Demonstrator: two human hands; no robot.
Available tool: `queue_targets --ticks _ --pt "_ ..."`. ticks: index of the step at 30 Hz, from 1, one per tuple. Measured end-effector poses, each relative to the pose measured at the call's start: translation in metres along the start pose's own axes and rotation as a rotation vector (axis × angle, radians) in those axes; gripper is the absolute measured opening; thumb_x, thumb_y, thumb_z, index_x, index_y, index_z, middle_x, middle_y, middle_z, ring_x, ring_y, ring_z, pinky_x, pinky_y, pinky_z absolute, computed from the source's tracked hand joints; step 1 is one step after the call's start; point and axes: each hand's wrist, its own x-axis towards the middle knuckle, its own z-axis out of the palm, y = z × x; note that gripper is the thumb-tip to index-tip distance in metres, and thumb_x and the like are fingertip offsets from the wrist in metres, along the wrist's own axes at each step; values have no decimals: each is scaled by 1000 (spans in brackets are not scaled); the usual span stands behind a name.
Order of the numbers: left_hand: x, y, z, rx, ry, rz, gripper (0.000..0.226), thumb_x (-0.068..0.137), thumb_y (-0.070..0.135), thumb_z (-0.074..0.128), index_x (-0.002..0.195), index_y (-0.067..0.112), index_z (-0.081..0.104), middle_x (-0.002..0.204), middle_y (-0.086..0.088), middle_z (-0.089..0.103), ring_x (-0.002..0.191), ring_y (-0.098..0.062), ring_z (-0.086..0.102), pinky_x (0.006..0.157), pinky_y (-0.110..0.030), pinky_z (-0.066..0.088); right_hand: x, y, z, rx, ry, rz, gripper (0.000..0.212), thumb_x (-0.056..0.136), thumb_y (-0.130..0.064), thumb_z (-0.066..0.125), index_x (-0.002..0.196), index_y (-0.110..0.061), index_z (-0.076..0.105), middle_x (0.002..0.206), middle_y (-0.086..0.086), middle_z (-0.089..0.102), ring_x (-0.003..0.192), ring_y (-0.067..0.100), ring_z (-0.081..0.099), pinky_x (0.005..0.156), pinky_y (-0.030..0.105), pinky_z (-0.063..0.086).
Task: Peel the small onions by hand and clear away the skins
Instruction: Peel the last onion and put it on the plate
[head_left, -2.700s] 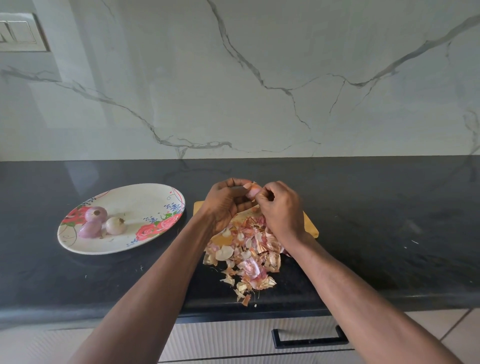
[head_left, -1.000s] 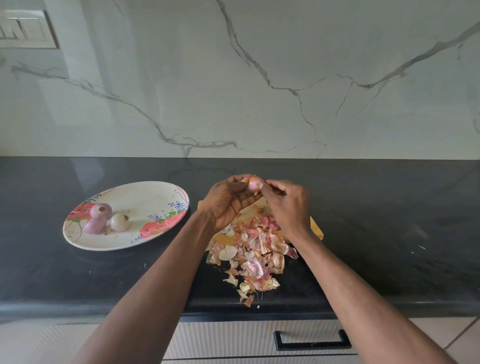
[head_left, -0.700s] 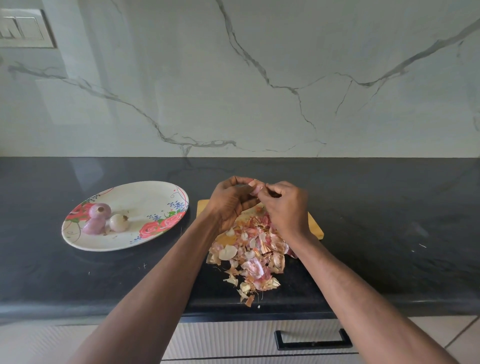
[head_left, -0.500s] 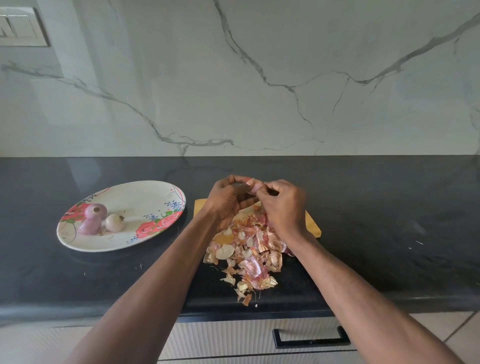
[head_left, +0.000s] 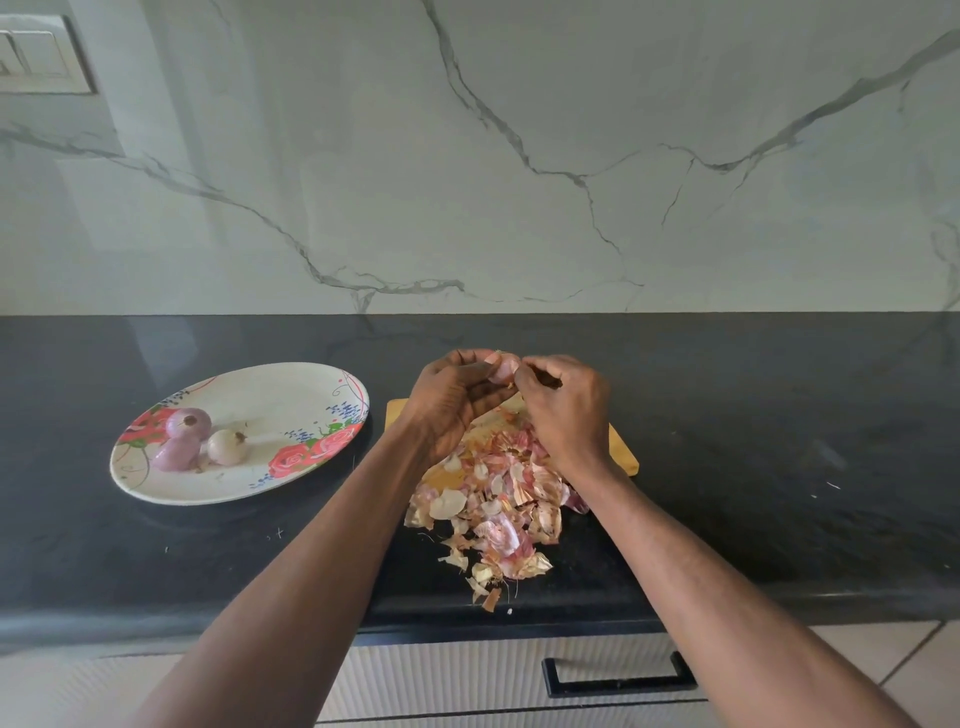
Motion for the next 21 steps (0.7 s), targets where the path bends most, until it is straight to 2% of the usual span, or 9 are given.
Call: queue_targets --ticks 3,6,9,11,14,17,21 --pt "-2 0 1 15 16 18 6 93 -3 60 97 1 61 88 -14 73 80 -20 73 73 -28 62 -1 1 0 24 -22 -9 35 91 -42 64 86 -11 80 77 4 72 69 18 67 59 44 54" --pt "-3 -1 2 41 18 28 7 91 -5 62 96 0 60 85 -14 74 77 -20 74 71 -28 62 -2 1 1 0 10 -43 15 91 -25 73 82 -15 79 72 -1 69 62 10 62 50 37 50" --pt "-3 -4 2 89 14 39 6 92 -3 63 97 -1 60 84 -15 74 78 -23 74 71 -29 61 -2 7 5 -100 54 -78 24 91 -23 72 73 -7 71 67 3 66 57 16 60 46 40 49" --pt "-3 -4 3 109 17 49 6 93 -2 63 97 -1 59 85 -16 74 79 -25 74 72 -30 62 -2 9 8 -139 71 -86 31 91 -28 67 71 -5 64 66 3 63 56 19 59 46 42 49" --pt "-3 -5 5 121 5 59 3 94 -3 61 96 -1 60 81 -14 73 76 -23 74 69 -28 61 -2 8 7 -156 87 -74 27 90 -20 71 71 -6 58 66 4 60 56 21 55 48 43 48" --pt "-3 -3 6 96 -15 57 5 96 -4 56 95 -1 60 87 -15 74 78 -22 74 70 -27 60 -1 5 5 -148 97 -47 24 88 -17 74 72 -6 60 67 4 60 58 21 55 50 42 48" --pt "-2 -1 6 37 -42 23 10 101 -2 48 100 -1 59 93 -15 70 83 -22 73 77 -31 62 3 2 3 -89 84 98 19 87 -16 76 76 -6 64 70 2 63 62 21 60 57 44 52"
